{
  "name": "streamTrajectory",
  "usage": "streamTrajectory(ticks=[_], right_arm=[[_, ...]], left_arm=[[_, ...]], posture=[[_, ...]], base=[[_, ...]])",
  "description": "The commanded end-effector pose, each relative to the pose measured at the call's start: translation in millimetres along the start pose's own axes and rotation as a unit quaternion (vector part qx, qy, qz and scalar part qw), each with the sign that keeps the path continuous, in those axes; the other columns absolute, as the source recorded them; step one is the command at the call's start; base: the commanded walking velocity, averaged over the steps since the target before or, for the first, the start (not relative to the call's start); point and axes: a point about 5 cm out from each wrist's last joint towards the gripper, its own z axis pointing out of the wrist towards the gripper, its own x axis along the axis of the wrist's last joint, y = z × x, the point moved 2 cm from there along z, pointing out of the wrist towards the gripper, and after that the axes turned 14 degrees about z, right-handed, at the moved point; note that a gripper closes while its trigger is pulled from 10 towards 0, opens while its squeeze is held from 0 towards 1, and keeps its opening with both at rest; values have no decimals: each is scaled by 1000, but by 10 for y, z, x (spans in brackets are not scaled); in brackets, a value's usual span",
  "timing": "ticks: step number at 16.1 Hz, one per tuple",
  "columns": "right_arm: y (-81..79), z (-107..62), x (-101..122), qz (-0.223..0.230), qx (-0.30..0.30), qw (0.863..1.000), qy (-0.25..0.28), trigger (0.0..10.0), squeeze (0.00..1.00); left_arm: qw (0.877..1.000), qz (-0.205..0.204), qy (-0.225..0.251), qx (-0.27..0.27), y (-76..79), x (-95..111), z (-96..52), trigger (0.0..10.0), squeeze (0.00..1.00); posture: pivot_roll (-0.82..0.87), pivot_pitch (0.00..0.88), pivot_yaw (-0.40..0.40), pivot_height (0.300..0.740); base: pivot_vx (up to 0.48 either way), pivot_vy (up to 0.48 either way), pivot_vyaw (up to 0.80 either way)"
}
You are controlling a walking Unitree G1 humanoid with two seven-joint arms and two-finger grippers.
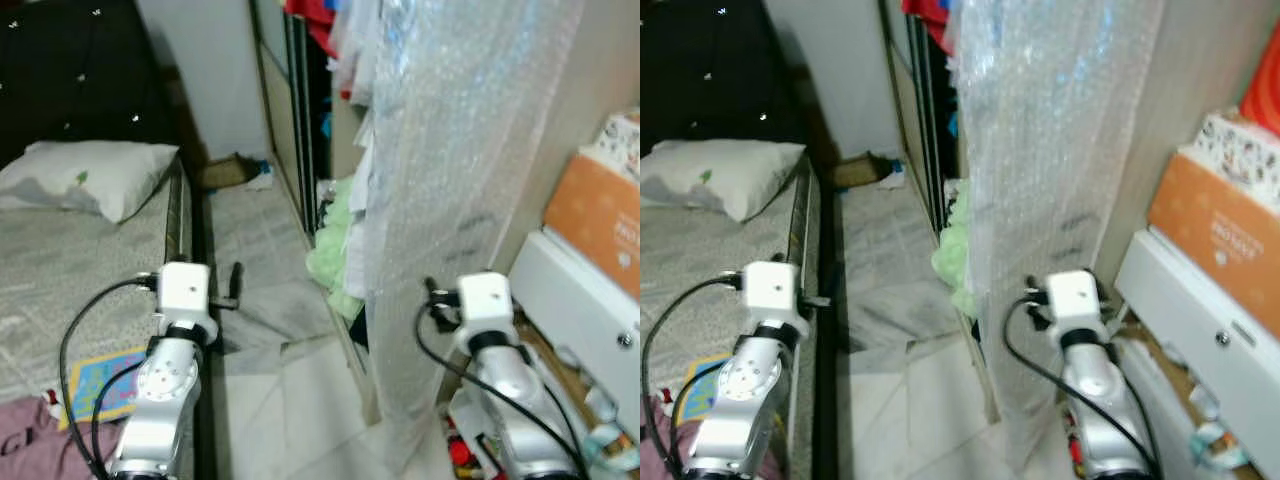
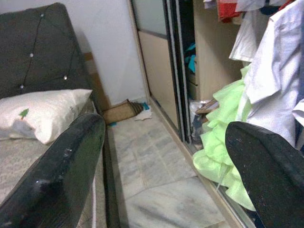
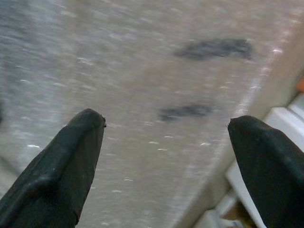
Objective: Clean up the room
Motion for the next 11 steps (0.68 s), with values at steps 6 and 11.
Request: streamTrajectory(ticks=[6, 11], right_arm=[[-118, 25, 33, 11, 18, 1000, 5, 10000, 0], [-126, 30, 30, 10, 21, 1000, 5, 10000, 0]], left_arm=[[1000, -7, 0, 17, -118, -12, -9, 10000, 0], [1000, -8, -3, 23, -132, -22, -10, 10000, 0]], posture=[[-107, 36, 14, 740], [-107, 36, 12, 740]], base=[[0, -306, 0], [0, 0, 0]])
